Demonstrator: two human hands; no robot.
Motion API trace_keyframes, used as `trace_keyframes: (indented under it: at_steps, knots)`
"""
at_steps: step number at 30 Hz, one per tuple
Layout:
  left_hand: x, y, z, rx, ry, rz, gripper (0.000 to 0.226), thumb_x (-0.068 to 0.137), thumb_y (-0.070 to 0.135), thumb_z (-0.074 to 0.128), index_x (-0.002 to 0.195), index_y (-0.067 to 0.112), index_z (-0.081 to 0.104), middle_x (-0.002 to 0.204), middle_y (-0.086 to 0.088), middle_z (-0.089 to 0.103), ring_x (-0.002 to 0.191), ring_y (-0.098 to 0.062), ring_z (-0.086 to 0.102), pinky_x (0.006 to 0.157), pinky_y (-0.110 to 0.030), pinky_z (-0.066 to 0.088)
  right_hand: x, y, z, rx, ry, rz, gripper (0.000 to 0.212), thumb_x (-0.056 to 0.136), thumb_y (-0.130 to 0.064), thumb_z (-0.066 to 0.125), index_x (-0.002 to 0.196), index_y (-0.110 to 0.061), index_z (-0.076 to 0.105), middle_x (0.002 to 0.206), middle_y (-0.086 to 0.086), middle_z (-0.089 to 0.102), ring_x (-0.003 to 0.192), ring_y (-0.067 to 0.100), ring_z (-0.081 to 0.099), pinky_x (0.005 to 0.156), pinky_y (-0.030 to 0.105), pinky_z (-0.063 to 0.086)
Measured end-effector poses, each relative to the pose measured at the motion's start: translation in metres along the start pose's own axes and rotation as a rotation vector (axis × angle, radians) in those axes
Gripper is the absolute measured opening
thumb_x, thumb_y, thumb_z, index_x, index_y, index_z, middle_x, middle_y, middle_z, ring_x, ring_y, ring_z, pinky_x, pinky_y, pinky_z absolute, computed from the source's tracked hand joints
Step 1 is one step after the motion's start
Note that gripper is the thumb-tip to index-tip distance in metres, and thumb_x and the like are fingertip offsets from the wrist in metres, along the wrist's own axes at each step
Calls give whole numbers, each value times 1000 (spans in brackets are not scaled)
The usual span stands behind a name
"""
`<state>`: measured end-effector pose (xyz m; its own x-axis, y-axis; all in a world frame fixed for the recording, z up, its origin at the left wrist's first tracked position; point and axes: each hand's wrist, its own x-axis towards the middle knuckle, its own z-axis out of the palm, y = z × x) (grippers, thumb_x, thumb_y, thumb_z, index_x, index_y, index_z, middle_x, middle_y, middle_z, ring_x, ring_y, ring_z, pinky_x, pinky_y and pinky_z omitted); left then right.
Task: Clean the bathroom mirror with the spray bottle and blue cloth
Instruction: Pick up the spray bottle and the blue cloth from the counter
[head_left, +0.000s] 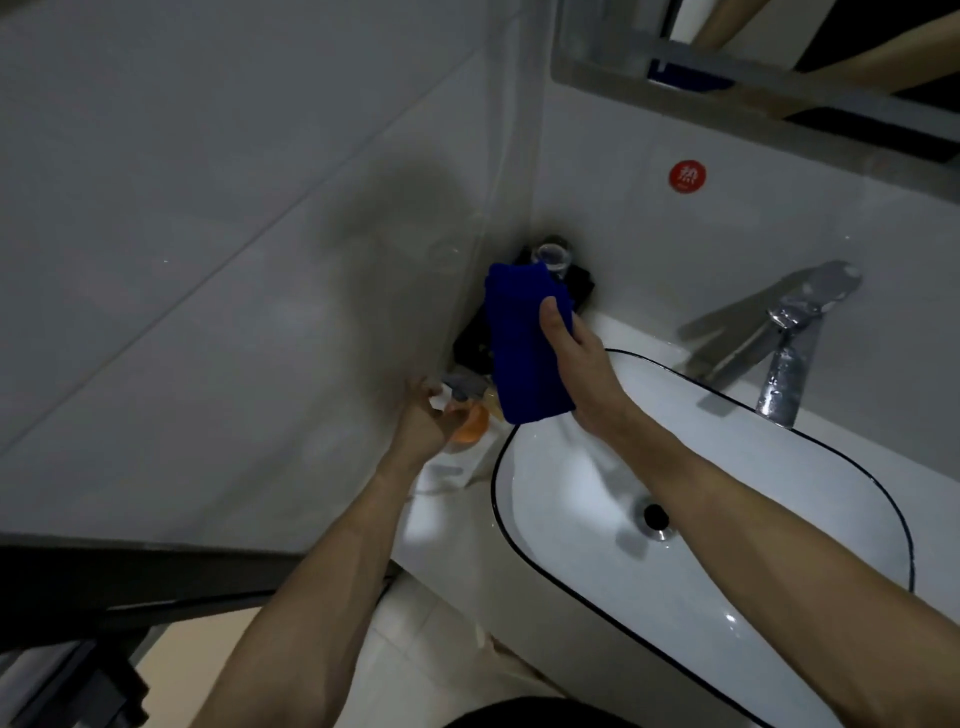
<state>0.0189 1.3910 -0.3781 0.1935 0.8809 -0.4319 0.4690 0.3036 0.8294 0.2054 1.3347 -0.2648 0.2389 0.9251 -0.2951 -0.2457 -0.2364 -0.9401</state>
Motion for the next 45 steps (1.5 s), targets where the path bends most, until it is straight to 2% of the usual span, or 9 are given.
trace_keyframes:
  at_steps: [8,17,23,25,29,31,33,39,45]
  knots:
    - [18,-13,8,63,-122,19,44,94,23,63,135,13,54,130,-6,61,120,-23,56,107,-34,41,6,-2,-15,22,34,-19,41,101,-48,45,126,-18,58,116,9,71,101,33,70,85,46,57]
    - [6,44,5,-157,-36,216,19,91,20,67,108,12,68,102,-1,70,101,-21,65,74,-13,48,-8,-36,-41,-3,144,-129,44,99,-52,47,123,-17,60,113,10,72,99,36,70,88,57,55]
    - [-24,114,6,-330,11,458,44,77,54,75,104,20,69,97,-6,73,93,-32,68,82,-45,53,-35,-70,-58,4,175,-229,45,93,-57,47,115,-20,62,112,12,70,102,40,67,89,57,53]
    - [-44,148,13,-383,-10,530,27,84,45,72,90,20,65,75,1,67,72,-38,64,68,-42,48,-51,-86,-71,9,199,-261,46,91,-59,47,109,-20,62,106,13,70,97,38,67,86,51,54]
    - [-83,214,37,-361,-66,686,18,97,14,58,80,22,61,66,8,70,64,-8,66,62,-28,54,-79,-126,-102,15,261,-318,39,96,-57,47,107,-23,63,97,4,74,87,25,71,75,36,57]
    - [-99,242,49,-432,-136,732,7,95,19,61,90,17,66,80,-10,75,71,-21,71,68,-39,57,-94,-147,-119,46,289,-360,40,93,-58,49,108,-24,63,104,8,74,92,27,72,76,38,59]
    - [-112,271,65,-507,-192,774,25,94,18,62,111,0,61,95,-22,71,71,-27,72,66,-39,58,-112,-165,-135,89,292,-423,44,89,-59,51,111,-23,63,102,8,75,91,27,73,71,38,59]
    - [-157,352,118,-602,-258,891,23,93,23,66,99,5,55,60,-6,53,45,-25,49,50,-35,47,-163,-216,-194,119,379,-613,53,85,-60,54,120,-20,62,111,13,72,96,31,71,80,46,59]
    - [-212,433,161,-602,-404,1046,23,86,16,71,109,22,71,70,-5,62,47,-21,46,50,-28,45,-219,-284,-257,89,522,-770,47,85,-61,53,113,-24,66,108,10,74,98,32,71,87,54,57]
